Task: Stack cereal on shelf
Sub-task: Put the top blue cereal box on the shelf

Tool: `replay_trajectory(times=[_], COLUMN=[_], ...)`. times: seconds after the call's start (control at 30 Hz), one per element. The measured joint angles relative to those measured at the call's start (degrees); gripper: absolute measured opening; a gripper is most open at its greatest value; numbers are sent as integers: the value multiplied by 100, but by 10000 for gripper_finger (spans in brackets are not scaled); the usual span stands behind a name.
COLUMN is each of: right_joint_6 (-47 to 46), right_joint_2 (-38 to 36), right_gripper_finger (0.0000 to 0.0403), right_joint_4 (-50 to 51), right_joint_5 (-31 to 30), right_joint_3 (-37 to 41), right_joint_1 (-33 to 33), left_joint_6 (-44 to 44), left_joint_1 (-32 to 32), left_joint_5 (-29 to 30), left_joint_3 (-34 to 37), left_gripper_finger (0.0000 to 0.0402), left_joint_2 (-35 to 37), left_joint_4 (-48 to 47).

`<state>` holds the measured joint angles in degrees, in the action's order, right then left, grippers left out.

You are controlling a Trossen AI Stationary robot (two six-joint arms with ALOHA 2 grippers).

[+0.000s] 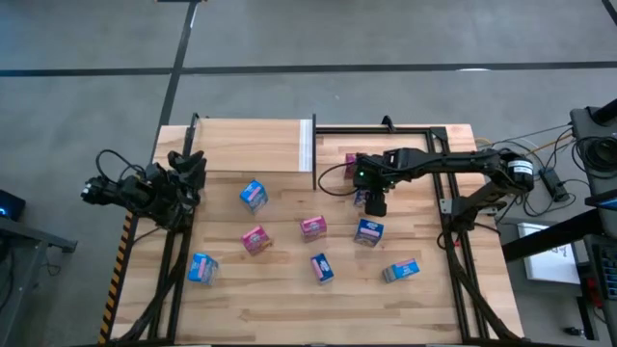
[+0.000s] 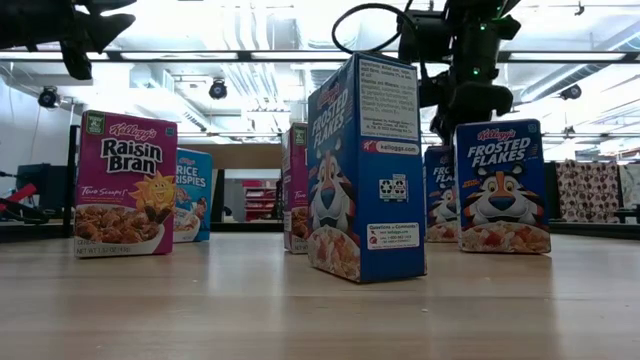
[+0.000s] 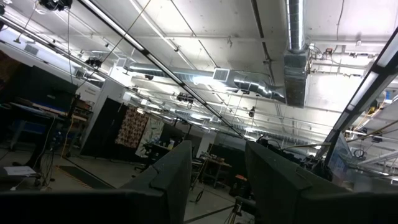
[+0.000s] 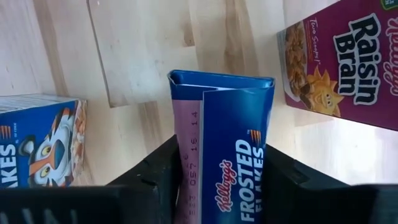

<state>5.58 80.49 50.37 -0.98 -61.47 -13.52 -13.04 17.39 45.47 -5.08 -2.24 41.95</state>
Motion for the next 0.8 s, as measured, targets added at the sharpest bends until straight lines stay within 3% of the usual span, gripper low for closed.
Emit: replay_trajectory(times=[0.3, 0.8], right_joint_6=[-323, -309], right_joint_2=[-132, -146], right_gripper_finger=[135, 141], right_joint_4=[51, 369], right_joint_5=[305, 296], right_joint_3=[-297, -2676], right_joint_1=[0, 2], left_joint_6=[0, 2], left_joint_1=[0, -1], left_joint_5=[1, 1], left_joint_3=[0, 0], left_gripper_finger=[135, 135], left_joint_2=[2, 2], left_joint_4=[0, 0])
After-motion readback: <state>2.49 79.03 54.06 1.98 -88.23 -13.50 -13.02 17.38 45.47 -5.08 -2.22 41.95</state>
